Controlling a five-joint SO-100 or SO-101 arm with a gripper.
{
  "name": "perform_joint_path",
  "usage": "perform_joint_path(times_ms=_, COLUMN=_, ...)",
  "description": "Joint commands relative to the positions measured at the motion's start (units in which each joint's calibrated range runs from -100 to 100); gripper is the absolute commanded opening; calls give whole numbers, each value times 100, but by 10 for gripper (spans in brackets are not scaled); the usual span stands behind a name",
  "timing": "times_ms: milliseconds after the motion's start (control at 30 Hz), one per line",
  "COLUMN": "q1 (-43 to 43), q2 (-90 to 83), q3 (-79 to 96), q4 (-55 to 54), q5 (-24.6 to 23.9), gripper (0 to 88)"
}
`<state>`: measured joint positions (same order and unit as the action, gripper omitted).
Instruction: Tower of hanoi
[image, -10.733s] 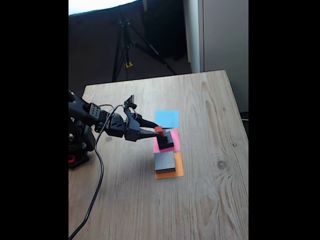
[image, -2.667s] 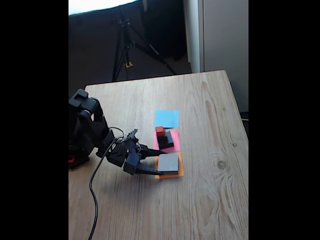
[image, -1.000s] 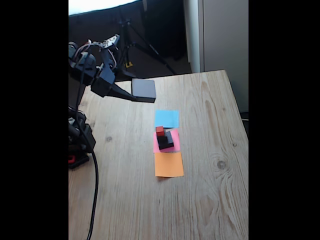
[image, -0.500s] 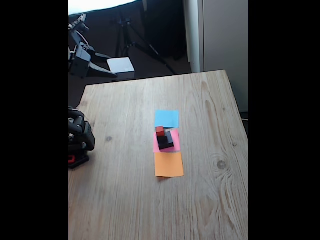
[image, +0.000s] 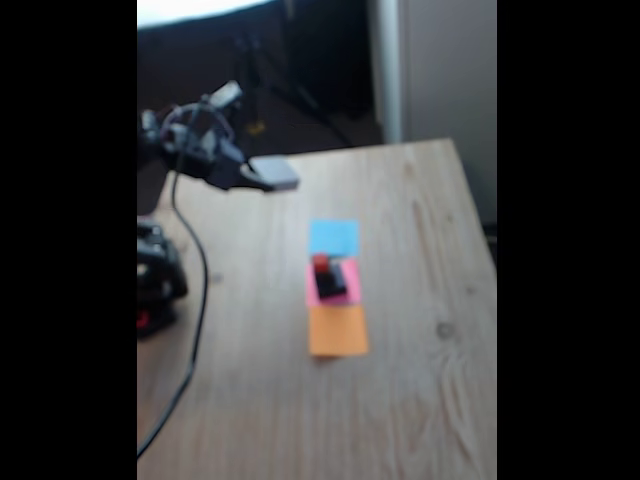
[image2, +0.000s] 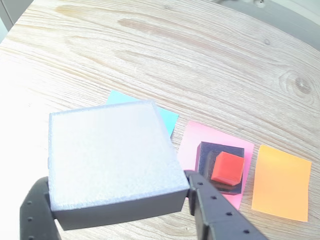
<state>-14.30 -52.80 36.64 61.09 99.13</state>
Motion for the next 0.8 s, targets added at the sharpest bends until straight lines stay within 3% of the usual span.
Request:
perform_joint_path(times_ms=0, q1=-187, q2=-95, q3=1027, q4=-1354, q5=87, gripper=186)
perform_joint_path(times_ms=333, q1=-379, q2=791, q3=3700, q4=-5198, q5=87, gripper=194)
perform_joint_path(times_ms=467, q1=-396, q2=1843, q3=3873, q4=-6663, q5=87, gripper=196)
perform_joint_path(times_ms=767, q1=-313, q2=3577, q3=4100, q4=-8816, q5=87, gripper=200)
